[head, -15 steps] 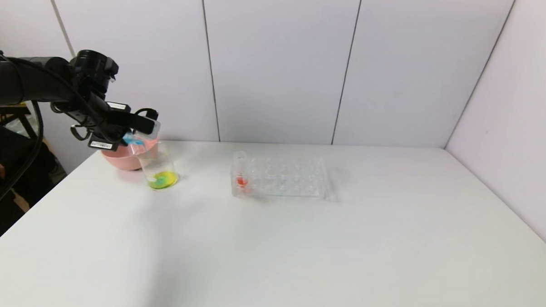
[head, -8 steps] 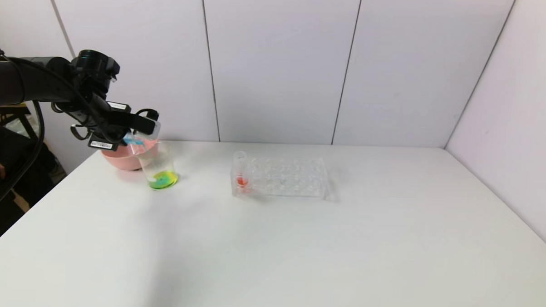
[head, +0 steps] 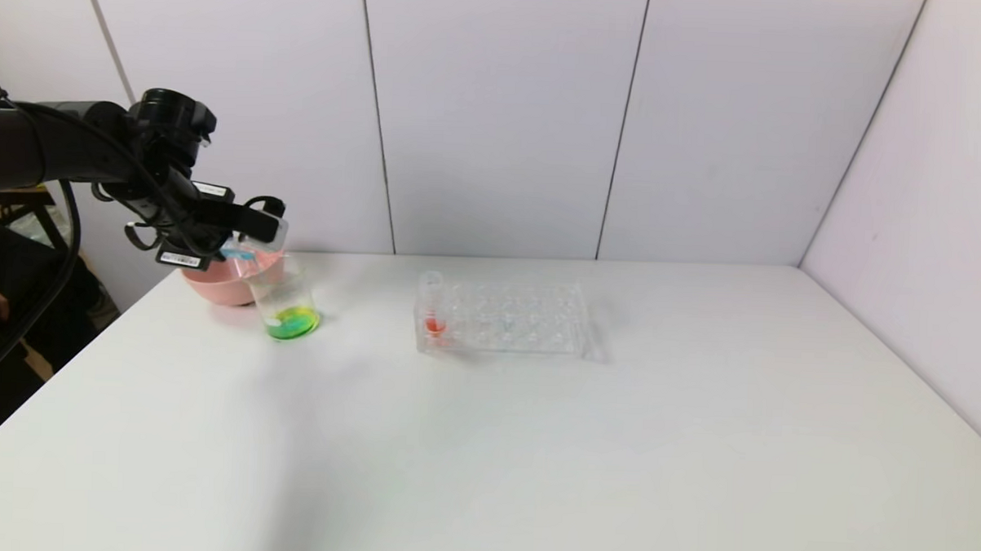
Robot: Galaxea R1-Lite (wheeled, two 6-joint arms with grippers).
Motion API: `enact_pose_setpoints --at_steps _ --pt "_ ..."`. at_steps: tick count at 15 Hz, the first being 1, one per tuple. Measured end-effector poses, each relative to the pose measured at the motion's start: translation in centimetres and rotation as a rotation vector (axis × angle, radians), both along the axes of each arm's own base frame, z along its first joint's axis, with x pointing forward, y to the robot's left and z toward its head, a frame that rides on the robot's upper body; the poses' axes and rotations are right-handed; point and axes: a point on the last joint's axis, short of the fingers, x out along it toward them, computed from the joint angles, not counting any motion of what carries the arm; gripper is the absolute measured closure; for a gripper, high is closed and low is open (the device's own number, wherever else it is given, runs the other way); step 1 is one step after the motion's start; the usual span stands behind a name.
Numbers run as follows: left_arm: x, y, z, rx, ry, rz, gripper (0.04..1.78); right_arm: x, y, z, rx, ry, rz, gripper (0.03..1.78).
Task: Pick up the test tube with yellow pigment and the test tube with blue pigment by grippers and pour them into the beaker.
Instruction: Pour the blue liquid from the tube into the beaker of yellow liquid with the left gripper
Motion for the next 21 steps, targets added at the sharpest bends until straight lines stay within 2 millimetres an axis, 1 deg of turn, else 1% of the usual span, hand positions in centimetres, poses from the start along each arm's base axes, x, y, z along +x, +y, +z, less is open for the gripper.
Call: enact_pose_setpoints --at_steps 6,18,21 --pt "0.09 -0.32 0.08 0.033 -0.005 -0.003 1.38 0.0 0.0 0.0 0.0 0.0 0.0 0.1" --pt "0.27 -0.88 0.27 0.164 -0.006 -0.002 1.38 0.0 0.0 0.0 0.0 0.0 0.0 0.1" --pt "0.28 -1.0 0.27 0.169 -0.005 -0.003 1.38 0.0 0.0 0.0 0.0 0.0 0.0 0.1"
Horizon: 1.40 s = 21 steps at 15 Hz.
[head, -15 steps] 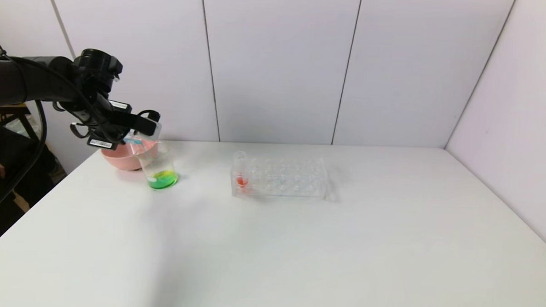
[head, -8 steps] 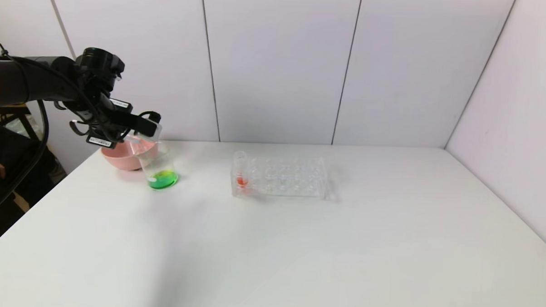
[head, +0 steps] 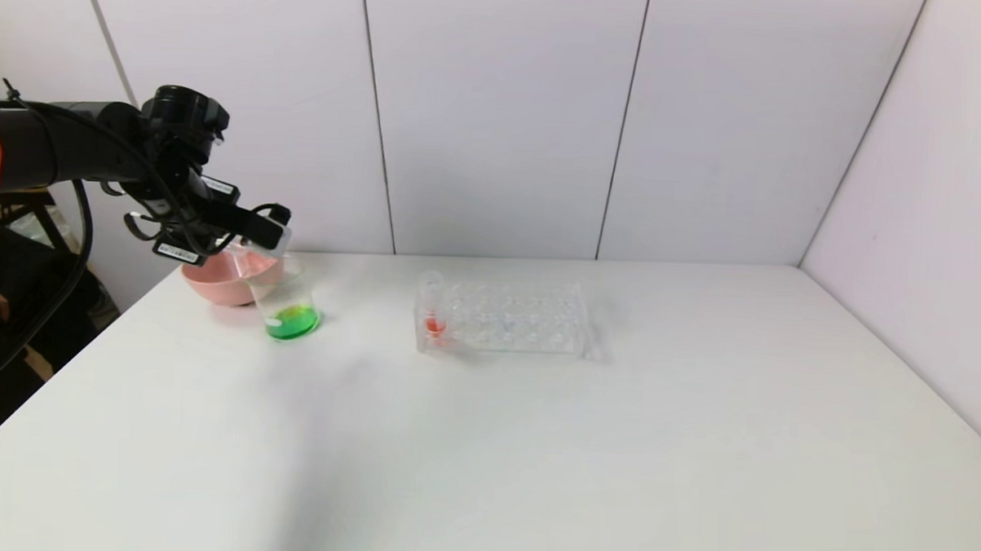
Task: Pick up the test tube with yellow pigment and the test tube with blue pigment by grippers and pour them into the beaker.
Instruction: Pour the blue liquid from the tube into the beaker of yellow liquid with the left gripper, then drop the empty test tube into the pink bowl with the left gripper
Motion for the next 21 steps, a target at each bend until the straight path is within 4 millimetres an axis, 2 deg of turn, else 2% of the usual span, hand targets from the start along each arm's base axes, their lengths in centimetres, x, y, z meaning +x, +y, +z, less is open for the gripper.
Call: enact_pose_setpoints --at_steps 7,11,15,21 --pt "-0.3 -0.1 0.6 -0.027 -0.022 0.001 1.38 0.0 0.0 0.0 0.0 0.0 0.0 0.1" --pt "-0.8 0.4 1.5 -0.195 -0.092 0.073 1.38 0.0 0.0 0.0 0.0 0.0 0.0 0.1" --pt "-1.5 1.9 2.7 -0.551 -0.194 0.212 1.38 0.0 0.0 0.0 0.0 0.0 0.0 0.1" --pt "-2.5 4.2 4.8 -1.289 -0.274 0.449 1.38 0.0 0.0 0.0 0.0 0.0 0.0 0.1"
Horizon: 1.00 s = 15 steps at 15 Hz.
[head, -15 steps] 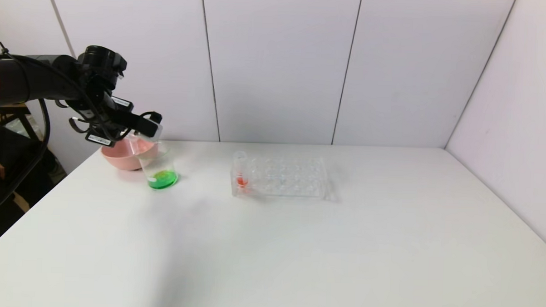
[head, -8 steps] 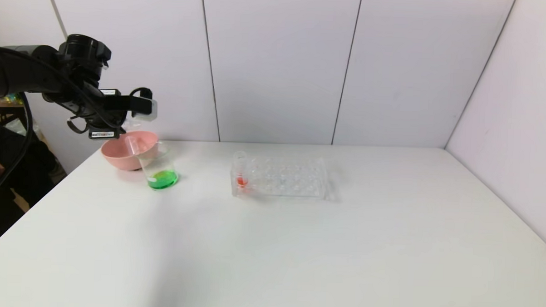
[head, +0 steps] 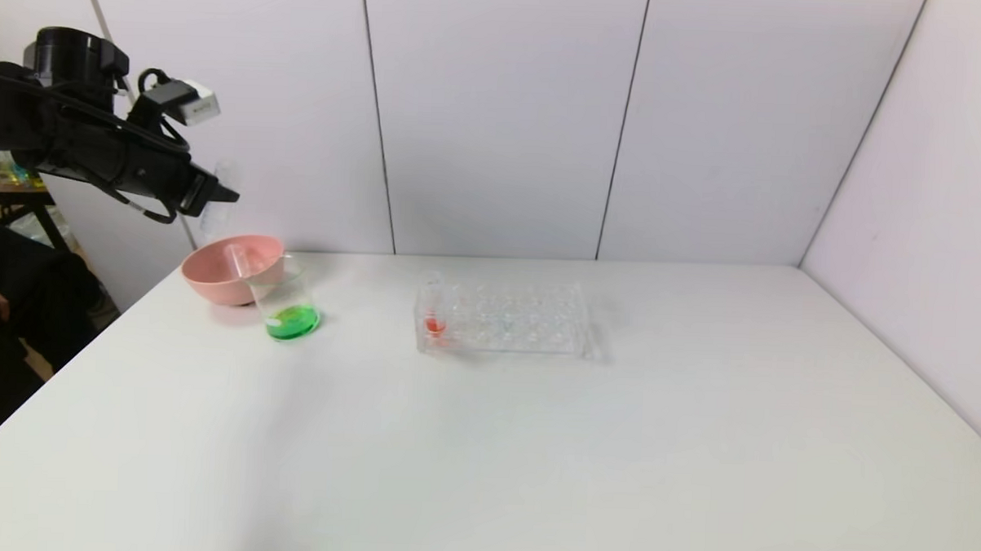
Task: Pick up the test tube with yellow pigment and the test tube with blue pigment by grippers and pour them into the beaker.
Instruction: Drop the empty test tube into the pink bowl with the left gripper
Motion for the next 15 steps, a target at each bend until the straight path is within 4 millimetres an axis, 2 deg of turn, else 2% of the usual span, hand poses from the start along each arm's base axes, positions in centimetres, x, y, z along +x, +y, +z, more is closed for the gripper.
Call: enact_pose_setpoints --at_steps 3,6,11,15 --pt "0.2 0.6 1.0 -0.285 -0.053 0.092 1.38 0.0 0.0 0.0 0.0 0.0 0.0 0.1" --pt "0.9 1.2 1.1 -0.446 -0.088 0.184 1.38 0.0 0.0 0.0 0.0 0.0 0.0 0.1" --pt "1.3 2.8 -1.2 -0.419 -0.05 0.354 1.38 0.0 0.0 0.0 0.0 0.0 0.0 0.1" --pt "2.0 3.3 -2.6 -0.422 -0.028 0.377 1.38 0.0 0.0 0.0 0.0 0.0 0.0 0.1"
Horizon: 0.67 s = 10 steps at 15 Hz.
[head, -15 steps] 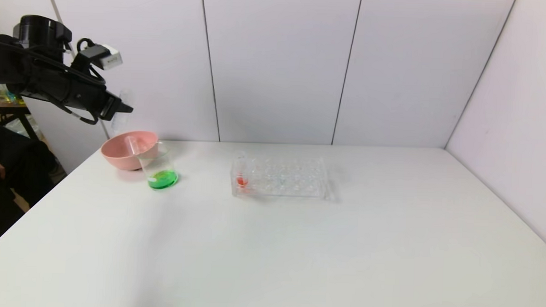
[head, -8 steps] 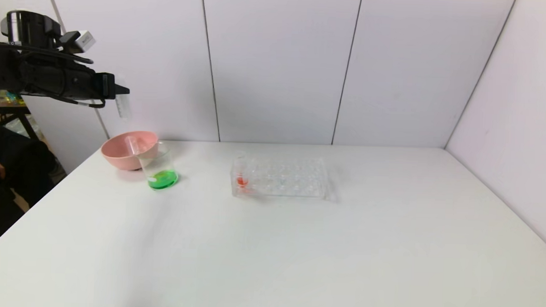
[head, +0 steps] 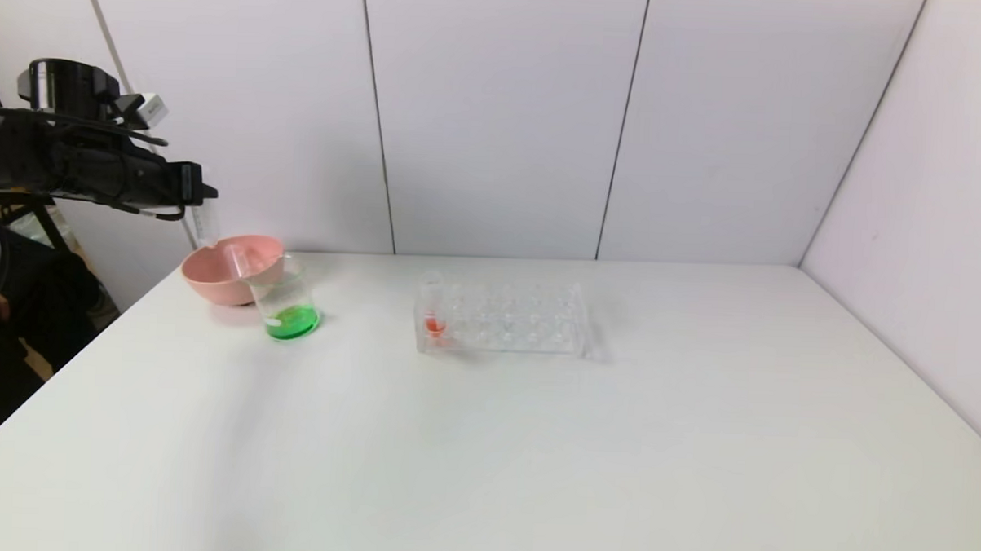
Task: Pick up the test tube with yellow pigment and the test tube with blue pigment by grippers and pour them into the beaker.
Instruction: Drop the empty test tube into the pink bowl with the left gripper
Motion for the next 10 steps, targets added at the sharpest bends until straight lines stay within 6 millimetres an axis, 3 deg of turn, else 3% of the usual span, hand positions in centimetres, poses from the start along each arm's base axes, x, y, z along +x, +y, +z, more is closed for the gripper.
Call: enact_pose_setpoints --at_steps 6,8,10 --pt "0.78 0.19 -1.14 -0.012 0.024 0.001 1.36 0.0 0.0 0.0 0.0 0.0 0.0 0.1" --pt "0.88 0.3 -1.07 -0.011 0.02 0.001 1.26 0.0 0.0 0.0 0.0 0.0 0.0 0.1" --pt "0.92 0.29 -1.11 -0.012 0.023 0.001 1.05 0.0 0.0 0.0 0.0 0.0 0.0 0.1"
